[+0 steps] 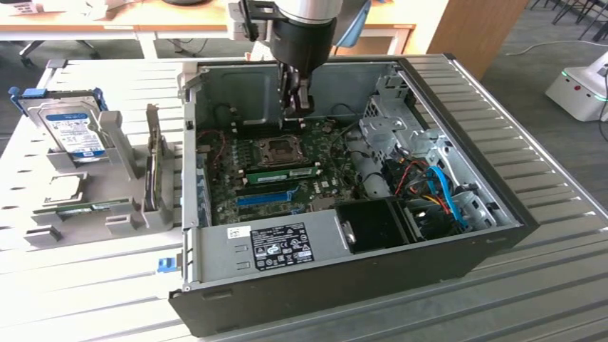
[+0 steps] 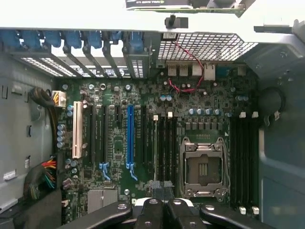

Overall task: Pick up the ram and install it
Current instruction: 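Press down the ram until it locks into place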

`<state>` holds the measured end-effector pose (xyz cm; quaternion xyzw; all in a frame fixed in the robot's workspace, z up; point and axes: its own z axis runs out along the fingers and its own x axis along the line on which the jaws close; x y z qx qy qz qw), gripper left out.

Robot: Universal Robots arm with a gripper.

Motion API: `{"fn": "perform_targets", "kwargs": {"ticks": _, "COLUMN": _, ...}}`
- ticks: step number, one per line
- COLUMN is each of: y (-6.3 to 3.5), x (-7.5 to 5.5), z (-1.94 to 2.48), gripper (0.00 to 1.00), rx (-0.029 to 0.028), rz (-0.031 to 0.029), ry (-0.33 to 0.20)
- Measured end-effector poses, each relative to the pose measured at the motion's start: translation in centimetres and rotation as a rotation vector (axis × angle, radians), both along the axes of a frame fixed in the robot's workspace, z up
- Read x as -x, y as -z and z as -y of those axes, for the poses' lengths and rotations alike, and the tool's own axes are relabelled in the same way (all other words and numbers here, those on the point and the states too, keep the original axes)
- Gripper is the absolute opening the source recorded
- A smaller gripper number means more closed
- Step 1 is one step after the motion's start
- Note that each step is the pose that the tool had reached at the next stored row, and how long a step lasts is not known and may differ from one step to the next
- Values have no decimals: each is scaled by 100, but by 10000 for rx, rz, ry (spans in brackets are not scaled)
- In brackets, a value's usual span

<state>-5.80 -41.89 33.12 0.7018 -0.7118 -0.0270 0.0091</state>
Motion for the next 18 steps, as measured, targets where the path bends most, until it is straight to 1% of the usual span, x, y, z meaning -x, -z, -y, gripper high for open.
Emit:
{"fn": "perform_targets", "kwargs": {"ticks": 8, "y": 0, "x": -89, "z": 13, "gripper": 11, "rx": -1, "rz": -27, "ry": -2}}
{"fn": "perform_targets", "kwargs": {"ticks": 16, "y": 0, "x": -95, "z": 13, "gripper": 11, "rx": -3, "rz": -23, "ry": -2}}
{"fn": "perform_targets", "kwargs": {"ticks": 18, "y": -13, "x": -95, "z": 13, "gripper": 11, "rx": 1, "rz": -21, "ry": -3}}
